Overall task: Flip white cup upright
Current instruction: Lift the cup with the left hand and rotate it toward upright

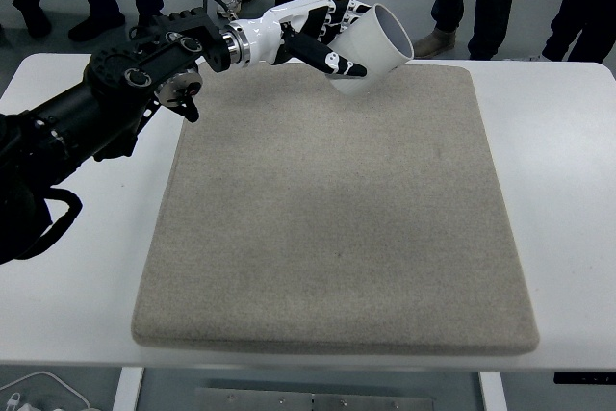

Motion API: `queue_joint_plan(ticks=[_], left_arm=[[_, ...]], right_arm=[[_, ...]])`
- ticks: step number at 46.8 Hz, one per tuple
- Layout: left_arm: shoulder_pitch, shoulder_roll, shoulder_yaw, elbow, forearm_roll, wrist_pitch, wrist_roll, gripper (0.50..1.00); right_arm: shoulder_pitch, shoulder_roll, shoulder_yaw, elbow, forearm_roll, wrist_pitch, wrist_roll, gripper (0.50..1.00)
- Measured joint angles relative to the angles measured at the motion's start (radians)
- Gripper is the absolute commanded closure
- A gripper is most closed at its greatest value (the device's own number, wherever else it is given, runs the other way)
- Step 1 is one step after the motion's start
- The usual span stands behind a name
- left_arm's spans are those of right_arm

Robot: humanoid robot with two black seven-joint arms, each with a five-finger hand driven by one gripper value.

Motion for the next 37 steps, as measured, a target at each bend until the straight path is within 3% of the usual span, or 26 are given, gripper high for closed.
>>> queue_joint_plan(ticks=[19, 37], left_arm=[[0.087, 0.041, -0.056, 0.005, -0.096, -0.024, -0.118, 0.887], [0.194, 0.074, -0.211, 0.035, -0.096, -0.110, -0.200, 0.887]], right_arm=[[0.000, 0.000, 0.001, 0.000, 0.000, 0.000, -0.003, 0.570], [0.000, 0.000, 0.002, 0.000, 0.000, 0.000, -0.003, 0.570]])
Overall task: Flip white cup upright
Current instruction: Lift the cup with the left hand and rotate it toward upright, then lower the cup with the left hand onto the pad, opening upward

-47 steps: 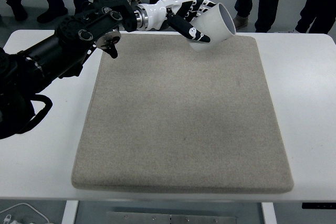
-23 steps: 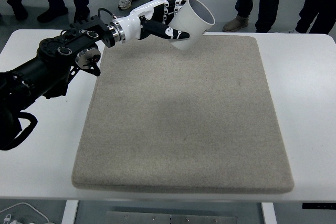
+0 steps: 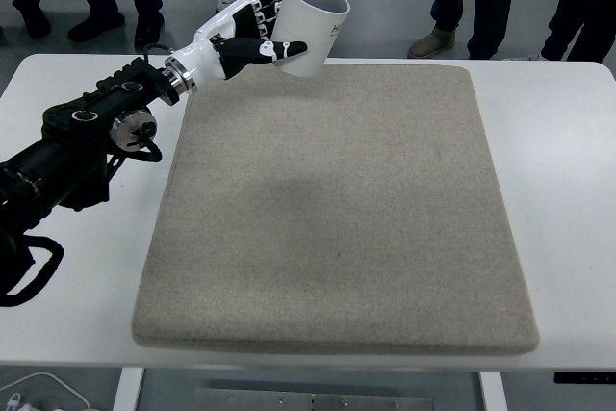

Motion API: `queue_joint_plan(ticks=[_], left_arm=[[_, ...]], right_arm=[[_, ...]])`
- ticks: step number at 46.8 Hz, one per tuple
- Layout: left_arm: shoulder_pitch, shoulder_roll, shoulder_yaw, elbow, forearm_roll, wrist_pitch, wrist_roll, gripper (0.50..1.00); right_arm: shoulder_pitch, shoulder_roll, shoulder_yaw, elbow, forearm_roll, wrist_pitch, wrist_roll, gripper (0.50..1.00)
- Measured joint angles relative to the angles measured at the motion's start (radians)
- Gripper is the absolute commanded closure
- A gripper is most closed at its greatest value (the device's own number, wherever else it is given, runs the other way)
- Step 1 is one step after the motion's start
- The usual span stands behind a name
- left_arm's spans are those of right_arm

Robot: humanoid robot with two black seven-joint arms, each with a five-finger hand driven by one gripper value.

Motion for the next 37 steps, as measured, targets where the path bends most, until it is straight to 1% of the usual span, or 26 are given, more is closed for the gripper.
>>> queue_joint_plan(ticks=[4, 14, 30, 37], left_arm=[[0.024, 0.011, -0.027, 0.000, 0.000, -0.019, -0.017, 0.887], [0.073, 0.051, -0.084, 0.001, -0.001, -0.021, -0.060, 0.887], [0.119, 0.119, -0.068, 0.001, 0.015, -0.021, -0.062, 0.885], [0.124, 0.127, -0.068, 0.001, 0.026, -0.021, -0.062, 0.885]], right_arm=[[0.000, 0.000, 0.000, 0.000, 0.000, 0.000, -0.001, 0.570], [0.000, 0.000, -0.002, 0.000, 0.000, 0.000, -0.003, 0.570], [-0.002, 0.000, -0.003, 0.003, 0.000, 0.000, -0.005, 0.570], [-0.001, 0.000, -0.003, 0.004, 0.000, 0.000, -0.005, 0.570]])
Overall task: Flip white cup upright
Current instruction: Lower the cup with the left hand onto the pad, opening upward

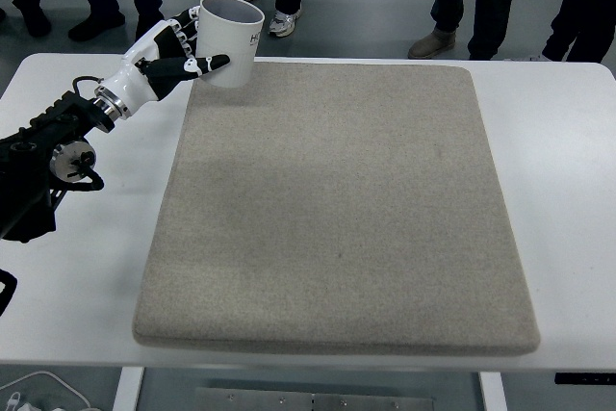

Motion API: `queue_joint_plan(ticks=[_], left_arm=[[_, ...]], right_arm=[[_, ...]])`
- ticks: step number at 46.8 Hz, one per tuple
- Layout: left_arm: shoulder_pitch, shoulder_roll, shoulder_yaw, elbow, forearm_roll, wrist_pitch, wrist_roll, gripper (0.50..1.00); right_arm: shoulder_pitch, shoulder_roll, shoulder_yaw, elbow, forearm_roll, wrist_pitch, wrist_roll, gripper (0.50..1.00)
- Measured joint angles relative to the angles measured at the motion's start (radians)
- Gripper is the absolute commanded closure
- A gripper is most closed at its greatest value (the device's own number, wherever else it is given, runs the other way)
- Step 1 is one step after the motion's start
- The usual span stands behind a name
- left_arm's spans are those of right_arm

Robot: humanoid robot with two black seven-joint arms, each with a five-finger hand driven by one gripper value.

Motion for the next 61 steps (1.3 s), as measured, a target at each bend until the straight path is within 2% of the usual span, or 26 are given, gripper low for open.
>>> queue_joint_plan(ticks=[29, 61], left_arm=[[0.031, -0.064, 0.007, 0.000, 0.141, 0.000, 0.000, 0.879], [0.068, -0.082, 0.038, 0.002, 0.165, 0.000, 0.000, 0.864]], right_arm=[[-0.012, 0.000, 0.000, 0.000, 0.000, 0.000, 0.000, 0.570], [-0.019, 0.000, 0.000, 0.000, 0.000, 0.000, 0.000, 0.570]])
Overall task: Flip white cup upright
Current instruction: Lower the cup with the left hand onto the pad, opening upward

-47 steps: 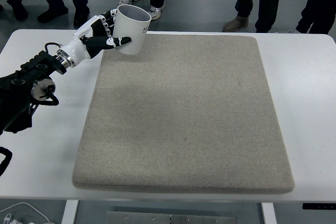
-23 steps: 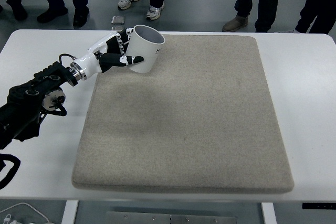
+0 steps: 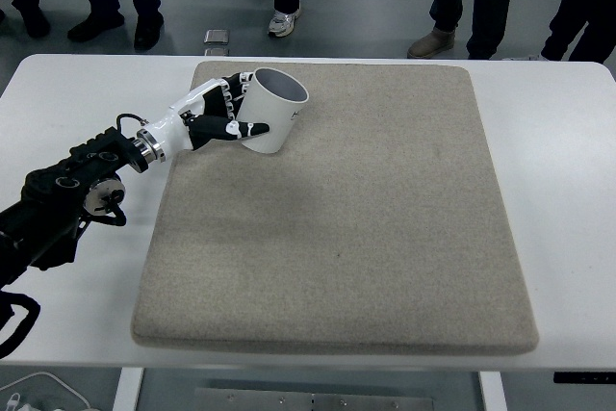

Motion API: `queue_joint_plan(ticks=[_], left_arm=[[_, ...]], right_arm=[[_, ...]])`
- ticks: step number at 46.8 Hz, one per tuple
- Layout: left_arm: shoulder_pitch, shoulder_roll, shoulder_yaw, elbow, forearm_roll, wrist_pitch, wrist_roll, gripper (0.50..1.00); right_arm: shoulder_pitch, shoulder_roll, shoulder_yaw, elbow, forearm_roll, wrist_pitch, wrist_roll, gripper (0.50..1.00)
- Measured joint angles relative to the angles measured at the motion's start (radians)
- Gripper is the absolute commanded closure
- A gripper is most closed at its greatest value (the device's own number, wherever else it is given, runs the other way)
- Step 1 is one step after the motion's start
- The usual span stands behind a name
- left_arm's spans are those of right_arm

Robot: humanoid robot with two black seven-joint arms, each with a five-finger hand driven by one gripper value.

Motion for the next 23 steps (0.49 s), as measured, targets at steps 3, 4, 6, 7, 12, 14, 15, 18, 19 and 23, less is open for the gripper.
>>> queue_joint_plan(ticks=[3, 4, 6, 7, 12, 14, 15, 18, 19, 23], left_arm=[[0.002, -0.001, 0.003, 0.000, 0.000, 0.000, 0.000, 0.864], [0.003, -0.001, 0.003, 0.000, 0.000, 0.000, 0.000, 0.864], [0.004, -0.002, 0.003, 0.000, 0.000, 0.000, 0.000, 0.864], [0.004, -0.002, 0.003, 0.000, 0.000, 0.000, 0.000, 0.864], [0.006, -0.008, 0.005, 0.000, 0.001, 0.000, 0.000, 0.862], [0.006, -0.009, 0.007, 0.000, 0.001, 0.000, 0.000, 0.859], [0.006, -0.009, 0.009, 0.000, 0.001, 0.000, 0.000, 0.859], [0.006, -0.010, 0.019, 0.000, 0.001, 0.000, 0.000, 0.859], [0.006, -0.010, 0.027, 0.000, 0.001, 0.000, 0.000, 0.857], [0.011, -0.017, 0.049, -0.001, 0.001, 0.000, 0.000, 0.853]], right_arm=[[0.000, 0.000, 0.000, 0.000, 0.000, 0.000, 0.000, 0.570], [0.000, 0.000, 0.000, 0.000, 0.000, 0.000, 0.000, 0.570], [-0.001, 0.000, 0.000, 0.000, 0.000, 0.000, 0.000, 0.570], [-0.001, 0.000, 0.001, 0.000, 0.000, 0.000, 0.000, 0.570], [-0.001, 0.000, 0.001, 0.000, 0.000, 0.000, 0.000, 0.570], [-0.002, 0.000, 0.000, 0.000, 0.000, 0.000, 0.000, 0.570], [-0.001, 0.000, 0.000, 0.000, 0.000, 0.000, 0.000, 0.570], [-0.002, 0.000, 0.000, 0.000, 0.000, 0.000, 0.000, 0.570], [-0.003, 0.000, 0.000, 0.000, 0.000, 0.000, 0.000, 0.570], [-0.005, 0.000, 0.000, 0.000, 0.000, 0.000, 0.000, 0.570]])
